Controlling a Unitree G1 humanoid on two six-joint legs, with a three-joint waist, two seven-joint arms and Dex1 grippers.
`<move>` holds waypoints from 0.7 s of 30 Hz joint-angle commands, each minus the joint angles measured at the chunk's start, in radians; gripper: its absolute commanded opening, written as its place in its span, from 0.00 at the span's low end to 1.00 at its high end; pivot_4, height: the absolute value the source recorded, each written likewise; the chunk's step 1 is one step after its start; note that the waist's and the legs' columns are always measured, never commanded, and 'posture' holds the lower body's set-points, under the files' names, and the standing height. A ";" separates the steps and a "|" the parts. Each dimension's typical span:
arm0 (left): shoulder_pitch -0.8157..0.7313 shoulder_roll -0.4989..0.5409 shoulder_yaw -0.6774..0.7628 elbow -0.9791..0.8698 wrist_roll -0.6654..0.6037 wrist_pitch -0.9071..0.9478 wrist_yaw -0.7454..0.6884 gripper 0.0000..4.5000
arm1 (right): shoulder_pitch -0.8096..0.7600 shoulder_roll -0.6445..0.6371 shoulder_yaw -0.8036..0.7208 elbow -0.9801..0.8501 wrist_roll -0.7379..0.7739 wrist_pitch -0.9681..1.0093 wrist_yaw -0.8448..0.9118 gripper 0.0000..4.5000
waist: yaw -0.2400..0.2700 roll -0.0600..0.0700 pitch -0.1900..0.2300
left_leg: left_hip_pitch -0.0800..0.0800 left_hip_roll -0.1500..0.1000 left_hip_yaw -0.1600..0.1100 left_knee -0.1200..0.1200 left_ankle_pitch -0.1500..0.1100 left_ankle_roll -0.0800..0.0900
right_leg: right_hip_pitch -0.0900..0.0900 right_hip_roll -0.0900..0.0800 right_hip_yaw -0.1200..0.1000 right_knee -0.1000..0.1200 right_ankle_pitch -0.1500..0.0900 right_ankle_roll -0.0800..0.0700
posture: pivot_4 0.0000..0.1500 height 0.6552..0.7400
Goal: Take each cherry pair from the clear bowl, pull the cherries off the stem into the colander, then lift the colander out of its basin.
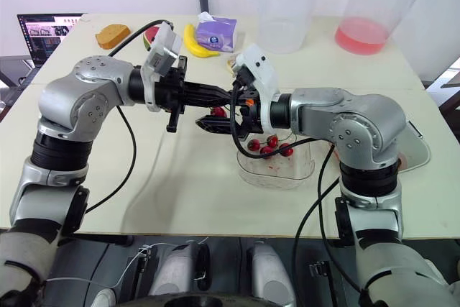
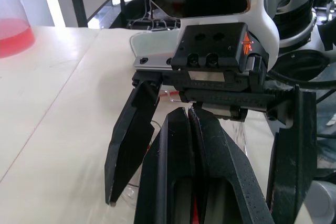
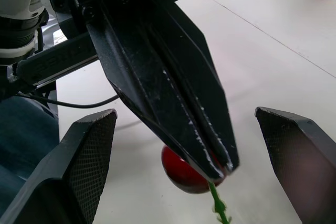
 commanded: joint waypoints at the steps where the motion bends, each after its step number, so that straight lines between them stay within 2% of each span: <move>1: -0.024 -0.002 0.017 -0.015 -0.005 -0.008 0.003 0.00 | -0.025 0.002 -0.003 -0.007 -0.004 -0.027 -0.002 0.99 | 0.000 0.000 0.000 | 0.000 0.000 0.000 0.000 0.000 0.000 | 0.000 0.000 0.000 0.000 0.000 0.000 | 1.00 1.00; 3: -0.025 -0.003 0.017 -0.015 -0.005 -0.008 0.004 0.00 | -0.022 -0.001 0.006 -0.007 -0.009 -0.029 0.001 0.99 | 0.000 0.000 0.000 | 0.000 0.000 0.000 0.000 0.000 0.000 | 0.000 0.000 0.000 0.000 0.000 0.000 | 1.00 1.00; 6: -0.025 -0.003 0.018 -0.013 -0.004 -0.009 0.003 0.00 | -0.017 -0.004 0.011 -0.009 -0.011 -0.029 0.003 0.81 | 0.000 0.000 0.000 | 0.000 0.000 0.000 0.000 0.000 0.000 | 0.000 0.000 0.000 0.000 0.000 0.000 | 1.00 1.00; 11: -0.025 -0.001 0.020 -0.009 -0.003 -0.012 0.000 0.00 | -0.012 -0.009 0.018 -0.015 -0.014 -0.026 0.004 0.29 | 0.000 0.000 0.000 | 0.000 0.000 0.000 0.000 0.000 0.000 | 0.000 0.000 0.000 0.000 0.000 0.000 | 1.00 1.00; 21: -0.023 0.003 0.021 0.003 0.001 -0.021 -0.006 0.00 | 0.009 -0.030 0.044 -0.026 -0.020 -0.008 0.005 0.29 | 0.000 0.000 0.000 | 0.000 0.000 0.000 0.000 0.000 0.000 | 0.000 0.000 0.000 0.000 0.000 0.000 | 1.00 1.00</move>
